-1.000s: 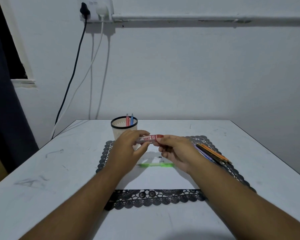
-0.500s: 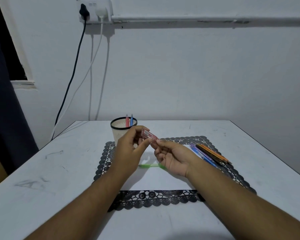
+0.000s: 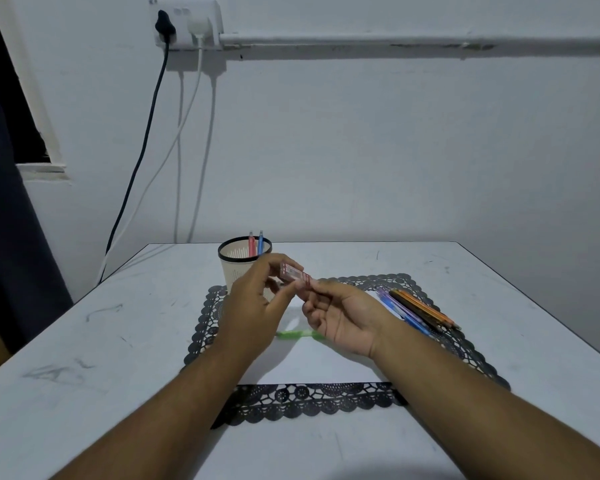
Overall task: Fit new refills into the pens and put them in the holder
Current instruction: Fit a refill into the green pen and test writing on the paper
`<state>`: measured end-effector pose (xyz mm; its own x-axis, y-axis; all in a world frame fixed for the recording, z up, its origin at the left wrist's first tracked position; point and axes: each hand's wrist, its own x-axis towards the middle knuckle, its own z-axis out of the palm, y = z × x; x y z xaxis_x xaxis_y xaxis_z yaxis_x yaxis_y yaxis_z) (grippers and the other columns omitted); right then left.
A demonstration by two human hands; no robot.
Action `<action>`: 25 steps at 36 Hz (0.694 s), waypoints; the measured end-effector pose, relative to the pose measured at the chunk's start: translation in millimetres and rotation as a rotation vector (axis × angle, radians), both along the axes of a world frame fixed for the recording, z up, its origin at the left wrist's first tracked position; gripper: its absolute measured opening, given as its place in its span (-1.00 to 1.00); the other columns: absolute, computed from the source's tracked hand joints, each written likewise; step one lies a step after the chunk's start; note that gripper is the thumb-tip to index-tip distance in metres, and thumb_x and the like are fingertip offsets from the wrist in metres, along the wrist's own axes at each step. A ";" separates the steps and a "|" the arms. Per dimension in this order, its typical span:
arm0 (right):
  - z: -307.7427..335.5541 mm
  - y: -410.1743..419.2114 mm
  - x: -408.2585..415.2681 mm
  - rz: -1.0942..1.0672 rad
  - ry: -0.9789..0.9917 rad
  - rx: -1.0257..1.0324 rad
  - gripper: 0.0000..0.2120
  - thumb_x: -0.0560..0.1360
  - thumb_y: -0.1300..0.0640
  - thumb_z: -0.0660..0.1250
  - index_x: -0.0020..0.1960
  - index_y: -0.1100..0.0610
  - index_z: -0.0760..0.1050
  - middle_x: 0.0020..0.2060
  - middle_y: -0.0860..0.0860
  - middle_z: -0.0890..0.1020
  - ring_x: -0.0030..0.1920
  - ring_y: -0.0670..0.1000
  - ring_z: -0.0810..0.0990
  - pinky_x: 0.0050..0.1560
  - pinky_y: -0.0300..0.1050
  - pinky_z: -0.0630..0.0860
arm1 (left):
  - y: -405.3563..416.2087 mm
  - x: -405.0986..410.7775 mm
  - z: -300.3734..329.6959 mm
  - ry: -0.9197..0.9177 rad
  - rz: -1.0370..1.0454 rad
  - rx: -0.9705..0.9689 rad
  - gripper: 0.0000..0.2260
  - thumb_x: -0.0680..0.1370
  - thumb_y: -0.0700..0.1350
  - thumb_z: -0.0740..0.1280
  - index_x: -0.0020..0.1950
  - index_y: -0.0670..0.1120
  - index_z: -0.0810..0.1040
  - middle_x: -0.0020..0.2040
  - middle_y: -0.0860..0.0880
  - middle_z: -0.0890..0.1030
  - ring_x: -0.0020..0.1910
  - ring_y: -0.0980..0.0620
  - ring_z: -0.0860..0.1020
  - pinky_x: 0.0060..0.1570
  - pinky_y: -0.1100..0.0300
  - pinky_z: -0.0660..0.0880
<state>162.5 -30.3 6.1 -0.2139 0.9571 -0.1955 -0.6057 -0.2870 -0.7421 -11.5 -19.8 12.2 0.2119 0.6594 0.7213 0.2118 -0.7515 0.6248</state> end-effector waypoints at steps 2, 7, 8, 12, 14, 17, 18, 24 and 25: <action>-1.2 0.5 0.8 -0.005 -0.009 -0.001 -0.79 0.45 0.27 0.45 0.06 0.32 0.62 -0.15 0.15 0.71 -0.32 -0.01 0.61 -0.39 -0.25 0.57 | 0.7 0.4 -1.2 0.062 0.006 0.029 -0.84 0.58 -0.19 0.45 0.14 -0.03 0.59 0.01 0.15 0.67 0.00 0.07 0.62 -0.06 0.14 0.53; 0.1 1.1 1.6 -0.018 0.012 -0.024 -0.83 0.52 0.27 0.41 0.08 0.33 0.63 -0.13 0.16 0.71 -0.34 -0.01 0.62 -0.40 -0.23 0.58 | 5.4 -4.4 0.8 0.003 0.012 -0.031 -0.83 0.59 -0.08 0.46 0.16 0.00 0.58 0.02 0.11 0.68 0.02 -0.01 0.64 -0.02 0.01 0.53; 0.6 0.7 1.4 -0.016 0.014 -0.024 -0.83 0.51 0.27 0.42 0.07 0.33 0.63 -0.14 0.16 0.71 -0.34 -0.01 0.63 -0.40 -0.23 0.58 | 5.3 -5.0 0.7 0.002 0.010 -0.024 -0.83 0.59 -0.06 0.46 0.15 0.01 0.58 0.02 0.12 0.68 0.01 -0.01 0.64 -0.02 -0.01 0.53; 2.2 -0.7 0.5 0.005 0.017 -0.020 -0.81 0.45 0.25 0.45 0.03 0.33 0.66 -0.14 0.16 0.71 -0.33 0.00 0.63 -0.40 -0.22 0.59 | 6.1 -5.8 0.4 -0.016 0.012 -0.012 -0.83 0.56 0.00 0.42 0.13 0.03 0.58 0.01 0.12 0.68 -0.02 0.00 0.63 -0.04 -0.05 0.54; 2.1 -1.1 -0.3 0.008 0.015 -0.020 -0.81 0.46 0.25 0.44 0.03 0.33 0.66 -0.12 0.17 0.71 -0.33 0.00 0.63 -0.40 -0.22 0.59 | 6.6 -5.9 -0.3 -0.013 0.002 -0.031 -0.81 0.56 0.00 0.42 0.14 0.02 0.58 0.02 0.12 0.69 -0.02 0.00 0.63 -0.03 -0.08 0.54; 2.3 -0.5 -0.5 -0.006 0.018 -0.018 -0.83 0.45 0.26 0.44 0.00 0.33 0.66 -0.15 0.17 0.70 -0.35 0.00 0.63 -0.41 -0.22 0.59 | 6.5 -5.8 0.1 -0.007 -0.003 -0.016 -0.81 0.56 0.01 0.43 0.14 0.03 0.58 0.03 0.13 0.69 0.01 -0.01 0.64 -0.04 -0.04 0.54; 2.6 -0.4 -0.4 -0.010 0.017 -0.017 -0.84 0.45 0.26 0.44 -0.02 0.32 0.67 -0.16 0.17 0.70 -0.35 0.00 0.63 -0.41 -0.23 0.58 | 7.0 -6.0 0.5 -0.008 -0.003 -0.014 -0.81 0.56 0.01 0.44 0.14 0.03 0.58 0.02 0.13 0.69 0.01 -0.01 0.64 -0.04 -0.03 0.54; 2.7 -0.5 3.9 -0.058 -0.006 -0.016 -0.86 0.44 0.23 0.47 -0.05 0.29 0.64 -0.23 0.14 0.68 -0.38 -0.02 0.62 -0.43 -0.26 0.57 | 8.5 -7.7 -0.5 -0.008 0.007 -0.041 -0.81 0.55 -0.13 0.50 0.11 0.02 0.58 0.02 0.14 0.68 0.02 0.03 0.64 -0.05 0.03 0.56; 3.4 -0.2 4.4 -0.080 -0.026 -0.004 -0.86 0.46 0.22 0.47 -0.04 0.28 0.62 -0.24 0.14 0.68 -0.39 -0.03 0.61 -0.43 -0.26 0.56 | 8.7 -8.3 -0.6 0.001 0.011 -0.043 -0.80 0.54 -0.16 0.50 0.11 0.03 0.58 0.01 0.14 0.68 0.01 0.04 0.64 -0.04 0.04 0.56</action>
